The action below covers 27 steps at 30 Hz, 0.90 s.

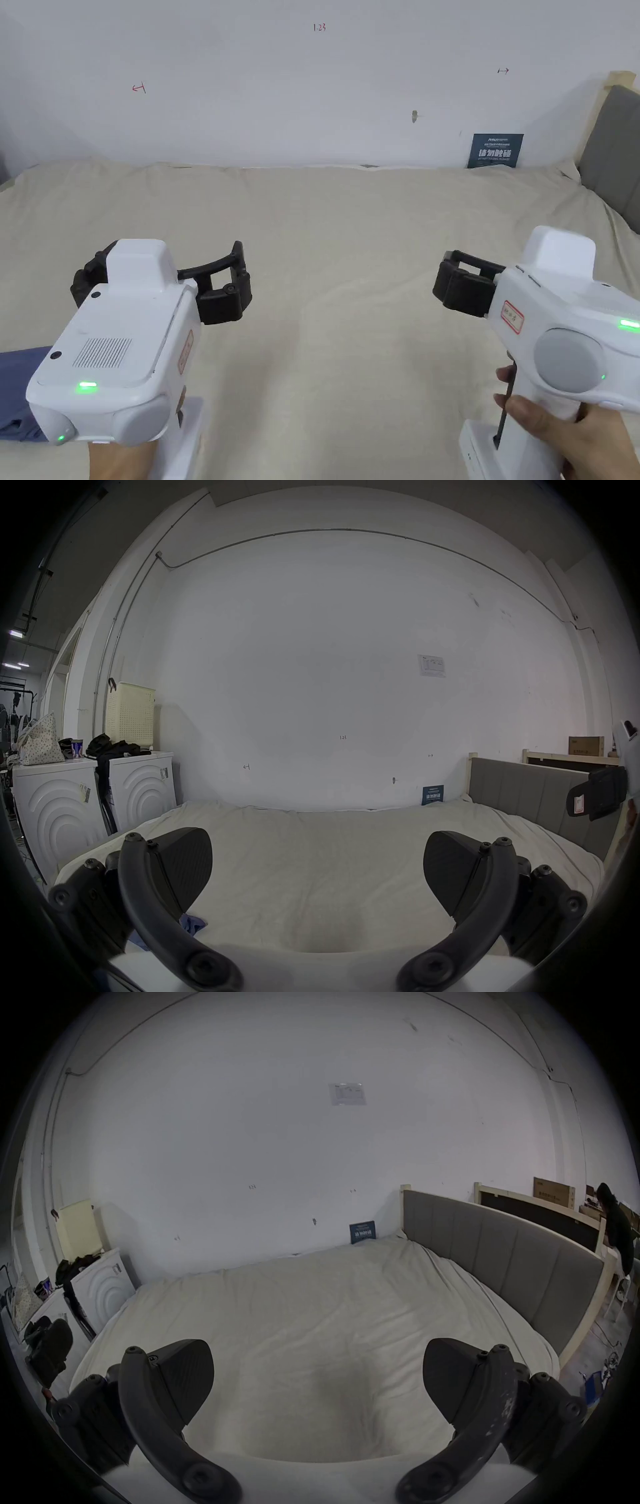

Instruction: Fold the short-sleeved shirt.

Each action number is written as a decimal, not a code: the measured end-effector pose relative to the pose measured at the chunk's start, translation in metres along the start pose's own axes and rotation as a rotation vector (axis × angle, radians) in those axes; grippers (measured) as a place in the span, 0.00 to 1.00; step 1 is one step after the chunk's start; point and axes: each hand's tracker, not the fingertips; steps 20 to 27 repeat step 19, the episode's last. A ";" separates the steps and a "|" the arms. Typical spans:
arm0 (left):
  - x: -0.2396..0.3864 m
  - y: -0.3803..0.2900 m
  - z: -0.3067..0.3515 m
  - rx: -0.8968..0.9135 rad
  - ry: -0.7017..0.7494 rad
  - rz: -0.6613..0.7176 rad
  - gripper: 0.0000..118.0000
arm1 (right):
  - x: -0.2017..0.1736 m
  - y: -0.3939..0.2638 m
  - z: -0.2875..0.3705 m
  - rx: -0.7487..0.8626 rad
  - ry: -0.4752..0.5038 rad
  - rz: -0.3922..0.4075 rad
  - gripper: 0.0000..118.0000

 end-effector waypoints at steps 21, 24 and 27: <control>-0.003 -0.001 0.002 0.026 0.027 0.013 1.00 | 0.006 -0.017 0.011 0.323 0.038 0.094 1.00; -0.003 -0.001 0.002 0.026 0.027 0.013 1.00 | 0.006 -0.017 0.011 0.323 0.038 0.094 1.00; -0.003 -0.001 0.002 0.026 0.027 0.013 1.00 | 0.006 -0.017 0.011 0.323 0.038 0.094 1.00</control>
